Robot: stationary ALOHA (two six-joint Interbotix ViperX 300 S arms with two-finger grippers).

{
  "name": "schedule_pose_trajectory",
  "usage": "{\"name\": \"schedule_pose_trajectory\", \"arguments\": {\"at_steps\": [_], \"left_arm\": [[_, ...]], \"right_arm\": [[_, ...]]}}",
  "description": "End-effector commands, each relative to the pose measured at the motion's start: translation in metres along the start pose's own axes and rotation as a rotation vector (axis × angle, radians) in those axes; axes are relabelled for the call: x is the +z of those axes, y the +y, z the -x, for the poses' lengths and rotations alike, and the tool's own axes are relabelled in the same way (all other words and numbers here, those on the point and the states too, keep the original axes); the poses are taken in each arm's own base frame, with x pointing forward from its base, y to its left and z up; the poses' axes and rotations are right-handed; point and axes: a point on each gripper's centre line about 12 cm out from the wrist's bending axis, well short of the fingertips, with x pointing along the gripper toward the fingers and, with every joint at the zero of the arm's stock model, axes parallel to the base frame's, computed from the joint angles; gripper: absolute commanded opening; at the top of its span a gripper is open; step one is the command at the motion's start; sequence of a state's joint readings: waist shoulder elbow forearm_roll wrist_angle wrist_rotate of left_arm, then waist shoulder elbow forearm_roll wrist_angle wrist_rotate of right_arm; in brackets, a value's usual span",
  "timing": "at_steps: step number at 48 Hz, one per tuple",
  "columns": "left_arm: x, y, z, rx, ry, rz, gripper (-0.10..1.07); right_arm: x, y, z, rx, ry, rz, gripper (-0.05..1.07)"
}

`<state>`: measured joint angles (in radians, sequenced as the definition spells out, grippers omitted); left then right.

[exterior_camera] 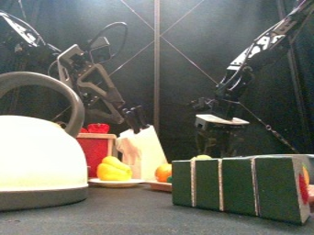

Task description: Place egg in pan

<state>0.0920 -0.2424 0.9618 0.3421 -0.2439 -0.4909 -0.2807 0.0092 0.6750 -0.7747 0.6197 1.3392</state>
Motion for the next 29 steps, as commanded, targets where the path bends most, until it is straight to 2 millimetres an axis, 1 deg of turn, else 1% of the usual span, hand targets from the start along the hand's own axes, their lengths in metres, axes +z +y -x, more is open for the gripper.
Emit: {"name": "schedule_pose_trajectory", "arguments": {"at_steps": [1, 10, 23, 27, 29], "left_arm": [[0.008, -0.001, 0.003, -0.003, -0.029, -0.002, 0.96], [0.008, -0.001, 0.003, -0.003, -0.029, -0.002, 0.96], [0.008, -0.001, 0.003, -0.003, -0.029, -0.002, 0.96], [0.008, -0.001, 0.003, -0.003, -0.027, -0.001, 0.96], [0.008, -0.001, 0.002, -0.005, -0.028, -0.003, 0.96]], "right_arm": [[0.011, 0.005, 0.009, 0.026, -0.029, -0.018, 1.04], [0.01, 0.01, 0.011, 0.036, -0.033, -0.005, 1.04], [0.01, 0.011, 0.012, 0.038, -0.033, -0.006, 1.04], [0.009, 0.017, 0.015, 0.052, -0.038, 0.01, 1.04], [0.008, 0.022, 0.021, 0.069, -0.046, 0.018, 1.04]]}}
